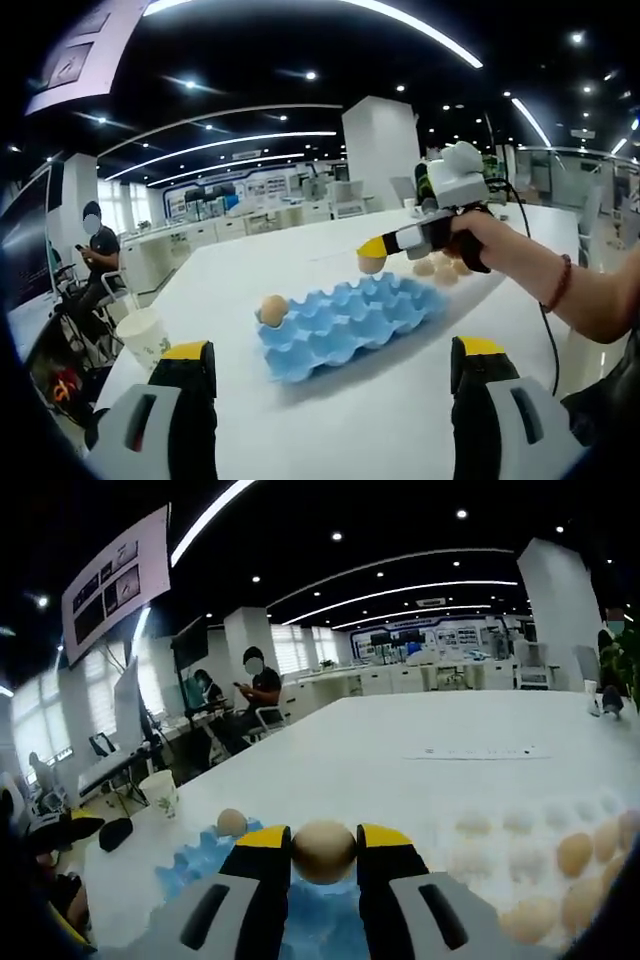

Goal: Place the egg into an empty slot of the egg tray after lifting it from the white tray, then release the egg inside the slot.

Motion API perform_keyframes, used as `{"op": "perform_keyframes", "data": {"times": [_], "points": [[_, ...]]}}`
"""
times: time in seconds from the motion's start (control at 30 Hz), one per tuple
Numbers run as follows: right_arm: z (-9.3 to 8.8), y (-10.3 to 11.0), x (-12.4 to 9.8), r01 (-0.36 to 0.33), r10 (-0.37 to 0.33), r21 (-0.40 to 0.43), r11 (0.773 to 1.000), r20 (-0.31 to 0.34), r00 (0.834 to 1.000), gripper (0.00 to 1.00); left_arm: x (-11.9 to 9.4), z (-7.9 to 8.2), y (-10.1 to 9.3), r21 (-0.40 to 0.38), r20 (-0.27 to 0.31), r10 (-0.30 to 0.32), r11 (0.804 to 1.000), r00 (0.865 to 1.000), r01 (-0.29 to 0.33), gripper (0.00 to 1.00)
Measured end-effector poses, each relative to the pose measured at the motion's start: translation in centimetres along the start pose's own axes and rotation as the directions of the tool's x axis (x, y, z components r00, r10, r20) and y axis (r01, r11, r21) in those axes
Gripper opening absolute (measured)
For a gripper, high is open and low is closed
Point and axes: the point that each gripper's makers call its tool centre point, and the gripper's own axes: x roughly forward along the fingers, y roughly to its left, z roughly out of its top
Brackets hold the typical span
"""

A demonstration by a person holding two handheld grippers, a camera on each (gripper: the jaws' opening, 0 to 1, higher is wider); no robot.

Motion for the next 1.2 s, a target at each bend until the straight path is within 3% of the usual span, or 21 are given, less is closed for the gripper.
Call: {"op": "perform_keyframes", "data": {"times": [0.47, 0.97, 1.2], "points": [[0.2, 3.8, 1.9, -0.091, 0.091, -0.055, 0.994, -0.005, 0.996, 0.26, -0.2, -0.3, 0.7, -0.003, -0.007, 0.012, 1.0, 1.0, -0.012, 1.0], [-0.7, 6.5, 4.1, -0.161, 0.159, -0.118, 0.98, -0.032, 0.987, 0.26, -0.5, -0.5, 1.1, -0.011, 0.001, 0.022, 1.0, 1.0, -0.022, 1.0], [-1.2, 7.4, 5.3, -0.186, 0.183, -0.081, 0.979, -0.045, 0.982, 0.26, -0.4, -0.7, 1.1, -0.009, -0.002, 0.028, 1.0, 1.0, -0.028, 1.0]]}}
